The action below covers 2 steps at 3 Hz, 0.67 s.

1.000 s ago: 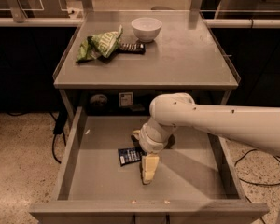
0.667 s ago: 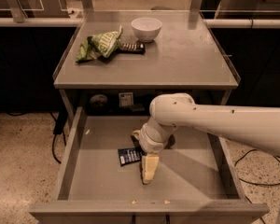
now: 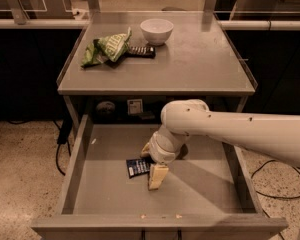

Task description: Pick rxbar blueberry from top drawer and place on counter

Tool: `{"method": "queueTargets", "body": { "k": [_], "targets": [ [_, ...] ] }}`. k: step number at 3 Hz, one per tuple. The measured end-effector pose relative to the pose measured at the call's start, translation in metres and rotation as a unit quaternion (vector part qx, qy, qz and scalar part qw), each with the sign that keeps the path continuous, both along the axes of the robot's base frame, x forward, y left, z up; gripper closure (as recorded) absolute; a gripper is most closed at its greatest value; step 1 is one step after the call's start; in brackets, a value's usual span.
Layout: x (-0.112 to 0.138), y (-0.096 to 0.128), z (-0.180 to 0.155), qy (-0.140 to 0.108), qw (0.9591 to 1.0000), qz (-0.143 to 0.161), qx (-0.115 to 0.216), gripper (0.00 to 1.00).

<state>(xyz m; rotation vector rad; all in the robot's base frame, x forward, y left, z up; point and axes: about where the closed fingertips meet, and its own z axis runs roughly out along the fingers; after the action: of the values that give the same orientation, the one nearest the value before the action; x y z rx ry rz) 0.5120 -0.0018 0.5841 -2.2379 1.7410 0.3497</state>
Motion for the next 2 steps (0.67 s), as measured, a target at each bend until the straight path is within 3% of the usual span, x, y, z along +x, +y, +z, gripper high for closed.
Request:
{"method": "queueTargets", "body": {
  "k": [1, 2],
  "targets": [
    [0.0, 0.0, 0.0, 0.0, 1.0, 0.0, 0.0, 0.8],
    [-0.0001, 0.0, 0.0004, 0.0, 1.0, 0.0, 0.0, 1.0]
  ]
}}
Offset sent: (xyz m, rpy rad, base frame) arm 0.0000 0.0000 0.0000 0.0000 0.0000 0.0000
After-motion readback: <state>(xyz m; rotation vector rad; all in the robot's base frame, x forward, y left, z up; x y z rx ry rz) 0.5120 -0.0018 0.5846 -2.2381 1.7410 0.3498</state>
